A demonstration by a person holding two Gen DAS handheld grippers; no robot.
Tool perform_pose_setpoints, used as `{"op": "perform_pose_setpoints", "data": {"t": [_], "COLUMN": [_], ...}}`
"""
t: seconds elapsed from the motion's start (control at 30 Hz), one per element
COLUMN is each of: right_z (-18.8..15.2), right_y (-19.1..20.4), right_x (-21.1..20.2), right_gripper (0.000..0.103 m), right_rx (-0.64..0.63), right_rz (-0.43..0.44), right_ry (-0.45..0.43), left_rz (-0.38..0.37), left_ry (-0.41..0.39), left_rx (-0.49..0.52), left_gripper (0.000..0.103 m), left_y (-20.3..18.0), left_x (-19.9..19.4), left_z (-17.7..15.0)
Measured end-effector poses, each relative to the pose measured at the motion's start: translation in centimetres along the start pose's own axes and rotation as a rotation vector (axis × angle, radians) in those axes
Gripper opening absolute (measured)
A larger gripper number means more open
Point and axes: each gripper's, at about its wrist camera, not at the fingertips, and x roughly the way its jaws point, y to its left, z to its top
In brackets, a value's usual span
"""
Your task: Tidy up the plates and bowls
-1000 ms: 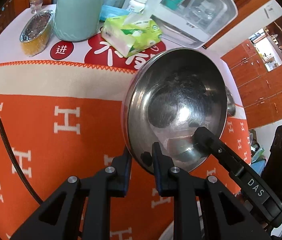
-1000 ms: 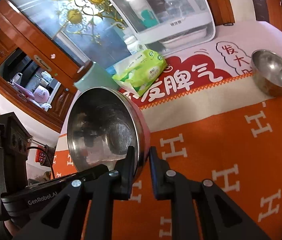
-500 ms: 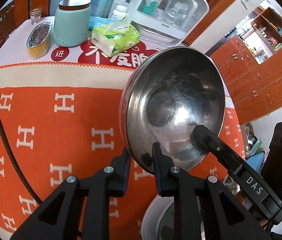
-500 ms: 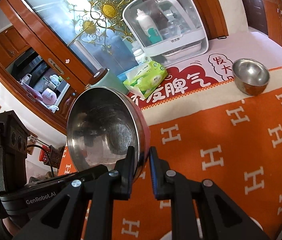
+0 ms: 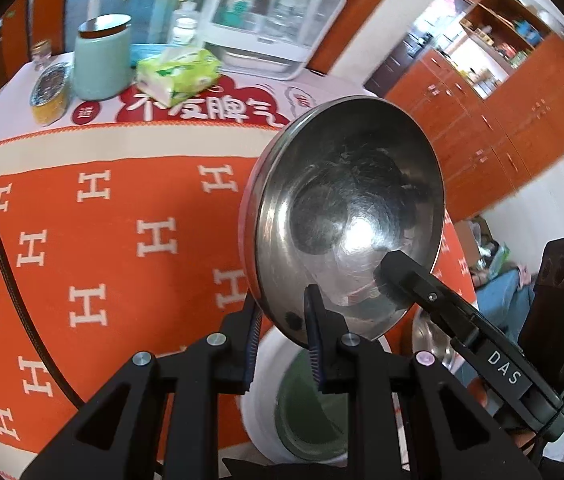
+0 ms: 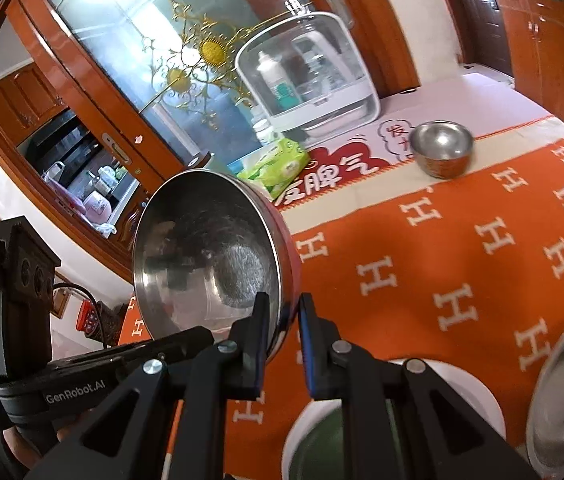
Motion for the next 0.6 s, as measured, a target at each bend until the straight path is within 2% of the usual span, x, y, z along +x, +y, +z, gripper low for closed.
{"op": "perform_pose_setpoints", "data": {"t": [0.27,0.6], "right_z": [-2.0,-4.9], "right_y": [-2.6,-6.9], "right_x": [-3.9,-8.2], "right_gripper": [0.014,0.014], "right_rx": [0.058,0.147], "right_rz": [-0.062,-0.144], "right_ry": [-0.029,-0.043], "left_rz": [-0.052,-0.108], "left_ry": [0.038,0.135], "left_rx": [0.073,0.162], "left_gripper": [0.018,0.018], "left_y": [-4.2,-9.6], "left_x": [0.5,2.9], "left_z": [-1.9,-4.9]}}
